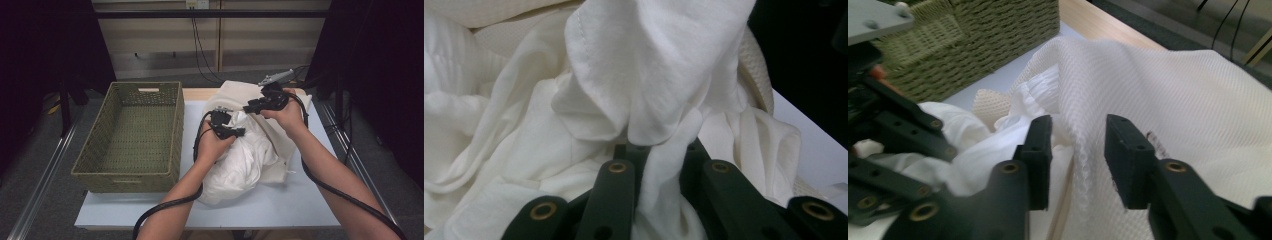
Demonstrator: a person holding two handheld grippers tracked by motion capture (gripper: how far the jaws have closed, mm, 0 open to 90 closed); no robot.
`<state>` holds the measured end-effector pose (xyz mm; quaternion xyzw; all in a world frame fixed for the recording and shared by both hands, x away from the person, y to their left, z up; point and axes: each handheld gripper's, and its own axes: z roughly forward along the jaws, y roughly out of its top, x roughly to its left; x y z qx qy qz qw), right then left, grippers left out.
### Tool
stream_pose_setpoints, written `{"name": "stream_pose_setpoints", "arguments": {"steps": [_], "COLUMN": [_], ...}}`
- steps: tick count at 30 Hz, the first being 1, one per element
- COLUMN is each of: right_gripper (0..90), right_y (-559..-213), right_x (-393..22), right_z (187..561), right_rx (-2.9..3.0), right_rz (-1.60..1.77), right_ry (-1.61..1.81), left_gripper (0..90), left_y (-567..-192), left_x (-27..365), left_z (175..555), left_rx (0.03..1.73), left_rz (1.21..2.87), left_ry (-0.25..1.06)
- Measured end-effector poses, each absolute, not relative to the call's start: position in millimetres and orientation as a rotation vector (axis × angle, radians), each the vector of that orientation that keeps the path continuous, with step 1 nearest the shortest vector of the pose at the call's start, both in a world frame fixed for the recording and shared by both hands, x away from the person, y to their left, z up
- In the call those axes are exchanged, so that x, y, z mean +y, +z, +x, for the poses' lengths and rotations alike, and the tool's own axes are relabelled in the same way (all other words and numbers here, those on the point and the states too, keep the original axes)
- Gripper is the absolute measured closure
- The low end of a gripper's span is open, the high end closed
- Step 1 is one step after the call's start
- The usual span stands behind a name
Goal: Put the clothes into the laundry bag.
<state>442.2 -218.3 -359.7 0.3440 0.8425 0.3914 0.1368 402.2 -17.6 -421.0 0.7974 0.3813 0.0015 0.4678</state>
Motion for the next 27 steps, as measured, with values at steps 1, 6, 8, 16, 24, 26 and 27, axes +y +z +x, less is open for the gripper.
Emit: {"name": "stream_pose_setpoints", "arguments": {"steps": [1,6,8,16,24,26,27], "right_gripper": [58.0,53.0,60.0,86.6,86.8,86.9,87.0], "right_y": [-361.4,-372.8,-376.7,-376.1,-369.3,-368.8,-368.5], "right_x": [-215.6,-202.1,-199.2,-200.0,-211.6,-212.8,-213.2], "right_z": [444.6,454.3,458.0,456.9,448.0,447.0,446.7], "right_rx": [2.448,2.454,2.463,2.471,2.459,2.462,2.460], "right_rz": [0.980,0.939,0.936,0.958,0.982,0.973,0.972], "right_ry": [1.113,1.045,1.016,0.991,1.019,1.022,1.023], "left_gripper": [81.5,81.5,81.0,53.6,19.7,18.2,18.1], "left_y": [-421.0,-421.2,-420.5,-404.1,-381.3,-377.4,-375.7], "left_x": [-17.0,-14.4,-14.0,-3.7,13.2,17.6,20.0], "left_z": [402.1,402.4,401.9,399.7,401.6,403.1,404.8], "left_rx": [0.935,0.938,0.938,0.985,1.018,1.023,1.036], "left_rz": [1.955,1.948,1.945,1.938,1.966,1.963,1.949], "left_ry": [0.000,-0.008,-0.007,0.080,0.167,0.159,0.142]}}
